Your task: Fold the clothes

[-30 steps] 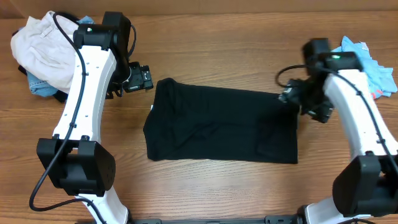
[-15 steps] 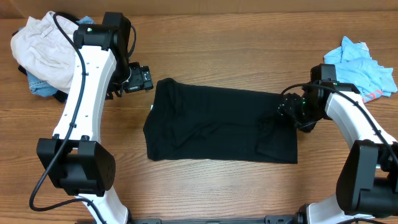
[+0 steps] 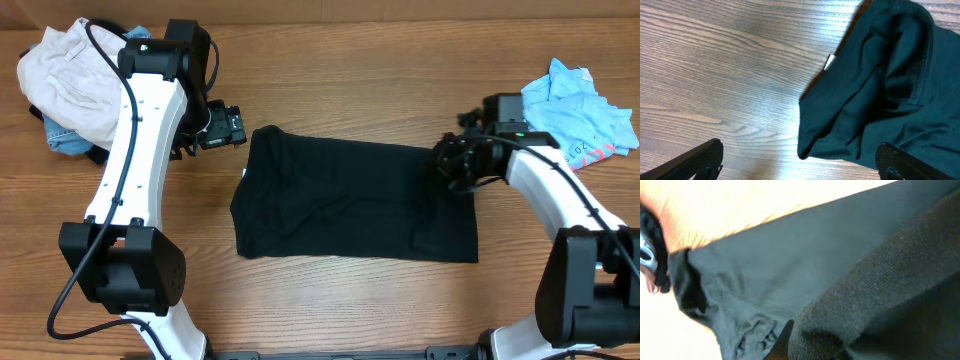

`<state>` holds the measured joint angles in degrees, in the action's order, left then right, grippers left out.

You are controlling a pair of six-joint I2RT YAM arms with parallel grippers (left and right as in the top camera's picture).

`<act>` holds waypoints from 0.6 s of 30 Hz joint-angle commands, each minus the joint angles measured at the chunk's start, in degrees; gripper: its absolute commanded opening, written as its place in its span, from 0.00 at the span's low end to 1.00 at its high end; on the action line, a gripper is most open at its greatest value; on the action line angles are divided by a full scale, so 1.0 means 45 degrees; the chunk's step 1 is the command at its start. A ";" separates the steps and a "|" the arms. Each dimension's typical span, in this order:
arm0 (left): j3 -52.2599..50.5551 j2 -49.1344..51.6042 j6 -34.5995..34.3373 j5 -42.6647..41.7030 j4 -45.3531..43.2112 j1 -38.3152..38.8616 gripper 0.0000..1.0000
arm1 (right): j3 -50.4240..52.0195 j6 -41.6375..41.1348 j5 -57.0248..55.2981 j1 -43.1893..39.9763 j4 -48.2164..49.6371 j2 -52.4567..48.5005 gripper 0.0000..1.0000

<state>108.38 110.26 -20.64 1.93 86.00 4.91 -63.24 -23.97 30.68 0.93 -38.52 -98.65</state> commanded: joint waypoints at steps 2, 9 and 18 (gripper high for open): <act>0.0126 -0.0180 0.0019 -0.0107 0.0083 0.0083 1.00 | -0.0044 -0.0005 0.0296 0.1166 0.0622 0.0058 0.53; 0.0126 -0.0180 0.0126 -0.0102 0.0126 0.0083 1.00 | -0.2166 0.1953 -0.0544 -0.0903 -0.4284 0.0083 0.75; 0.0126 -0.0180 0.0117 -0.0117 0.0126 0.0083 1.00 | 0.0738 0.1739 -0.3439 0.1579 -0.3104 0.0078 0.58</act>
<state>108.38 110.26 -20.62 1.93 86.37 4.91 -61.39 -15.31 19.49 3.99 -54.17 -98.87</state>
